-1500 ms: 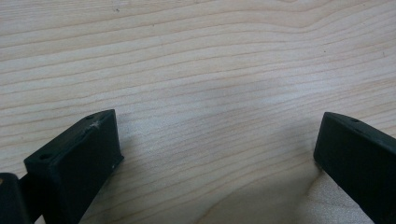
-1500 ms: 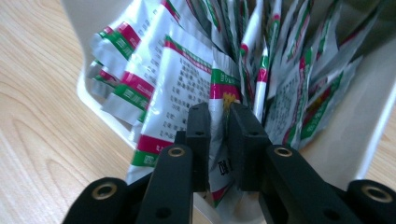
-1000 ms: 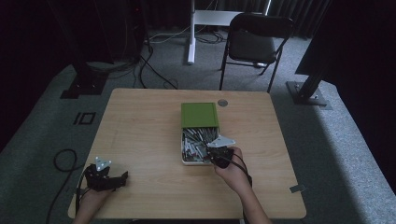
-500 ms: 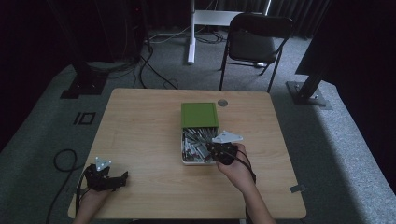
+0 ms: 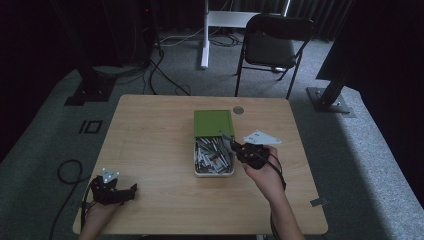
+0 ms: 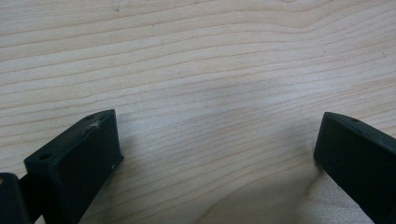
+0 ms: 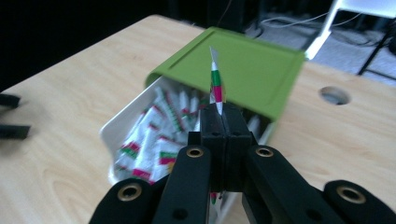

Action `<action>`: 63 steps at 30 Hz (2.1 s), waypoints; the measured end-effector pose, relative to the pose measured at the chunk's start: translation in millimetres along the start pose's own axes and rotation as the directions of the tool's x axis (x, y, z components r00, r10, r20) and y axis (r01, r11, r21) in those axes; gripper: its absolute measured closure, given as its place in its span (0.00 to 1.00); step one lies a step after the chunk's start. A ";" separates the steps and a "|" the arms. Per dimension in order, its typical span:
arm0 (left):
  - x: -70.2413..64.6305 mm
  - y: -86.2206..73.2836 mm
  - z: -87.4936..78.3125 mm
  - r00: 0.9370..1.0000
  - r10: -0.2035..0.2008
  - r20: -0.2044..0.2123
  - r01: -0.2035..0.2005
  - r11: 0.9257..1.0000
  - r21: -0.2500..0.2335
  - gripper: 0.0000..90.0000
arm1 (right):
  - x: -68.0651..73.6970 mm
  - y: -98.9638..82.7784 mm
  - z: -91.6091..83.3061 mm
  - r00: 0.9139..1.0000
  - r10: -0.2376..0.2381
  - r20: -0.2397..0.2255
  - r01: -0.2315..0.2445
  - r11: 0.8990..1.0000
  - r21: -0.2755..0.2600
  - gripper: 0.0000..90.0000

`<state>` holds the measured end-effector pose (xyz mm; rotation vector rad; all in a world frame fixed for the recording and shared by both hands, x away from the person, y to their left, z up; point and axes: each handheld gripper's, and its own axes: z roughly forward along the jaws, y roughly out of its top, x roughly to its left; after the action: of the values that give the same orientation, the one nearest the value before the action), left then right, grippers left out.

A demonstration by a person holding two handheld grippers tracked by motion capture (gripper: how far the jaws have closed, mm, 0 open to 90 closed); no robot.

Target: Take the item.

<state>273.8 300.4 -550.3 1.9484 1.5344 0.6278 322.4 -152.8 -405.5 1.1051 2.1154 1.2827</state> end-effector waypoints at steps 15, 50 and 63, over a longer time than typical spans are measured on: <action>0.0 -0.1 0.1 1.000 0.000 -0.001 0.000 1.000 -0.002 0.01 | -55.9 -2.3 -14.5 0.984 0.050 0.173 -0.045 0.998 -0.033 1.00; 0.0 0.0 0.0 1.000 0.000 0.000 0.000 1.000 -0.001 0.01 | -115.5 -71.9 68.7 0.931 0.083 0.356 -0.134 0.984 0.120 1.00; -0.1 0.0 0.1 1.000 -0.001 0.000 0.001 1.000 -0.001 0.01 | -99.1 -84.5 91.5 0.954 0.101 0.283 -0.151 0.975 0.161 0.99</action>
<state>273.8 300.3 -550.3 1.9471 1.5346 0.6287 410.0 -205.3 -527.6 1.4267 2.0072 0.9388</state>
